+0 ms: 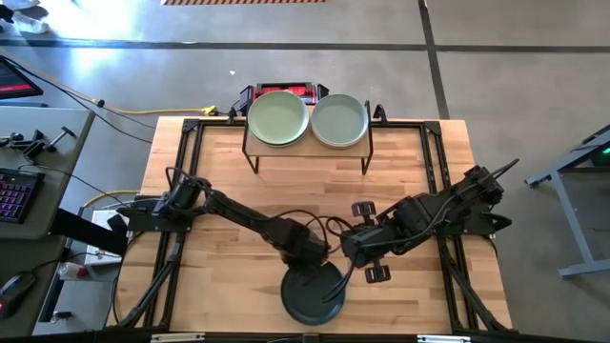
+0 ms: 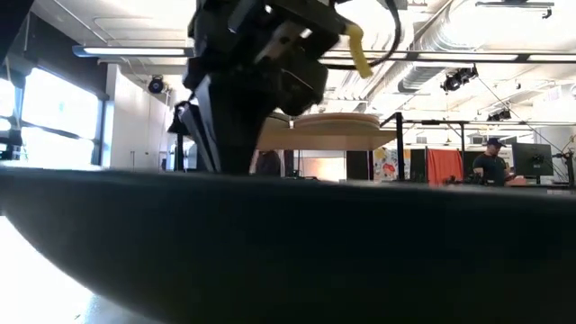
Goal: Place and stack plates onto a shelf
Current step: Stack the blue plate on top of the light green plate on the shelf
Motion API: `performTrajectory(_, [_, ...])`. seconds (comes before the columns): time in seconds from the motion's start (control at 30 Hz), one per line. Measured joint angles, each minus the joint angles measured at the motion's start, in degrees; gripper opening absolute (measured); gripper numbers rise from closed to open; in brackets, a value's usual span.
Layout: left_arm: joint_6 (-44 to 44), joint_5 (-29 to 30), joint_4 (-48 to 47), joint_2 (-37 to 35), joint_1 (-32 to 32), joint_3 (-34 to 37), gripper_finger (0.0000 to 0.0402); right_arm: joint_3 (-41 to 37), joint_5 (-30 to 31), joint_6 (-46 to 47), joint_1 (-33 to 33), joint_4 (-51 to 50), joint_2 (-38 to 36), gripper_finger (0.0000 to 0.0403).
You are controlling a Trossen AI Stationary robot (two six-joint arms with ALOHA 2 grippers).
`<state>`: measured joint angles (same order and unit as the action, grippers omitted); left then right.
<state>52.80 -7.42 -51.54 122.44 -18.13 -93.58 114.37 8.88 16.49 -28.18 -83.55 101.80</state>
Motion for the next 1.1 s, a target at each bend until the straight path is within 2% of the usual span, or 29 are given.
performTrajectory(0.1, [-0.02,1.22,-2.57,-1.89,0.2,0.0,0.0002,0.0,0.33,0.0,0.0,0.01,0.0,0.0064])
performTrajectory(0.27, [-0.12,4.49,-7.42,-6.71,1.53,0.02,0.0001,0.0,4.63,-0.04,0.02,0.16,0.02,0.0064])
performTrajectory(0.57, [-0.5,9.53,-16.83,-17.14,6.23,0.04,0.0001,-0.01,4.65,-1.66,2.37,-1.44,0.02,0.0064])
performTrajectory(0.83, [-1.97,13.57,-23.26,-26.98,13.66,0.07,0.0001,-0.02,8.97,-3.54,5.22,-2.98,-2.09,0.0064])
performTrajectory(1.1, [-6.68,15.71,-23.78,-35.21,24.18,0.02,0.0001,0.0,9.12,-7.35,10.26,-2.63,-3.55,0.0064])
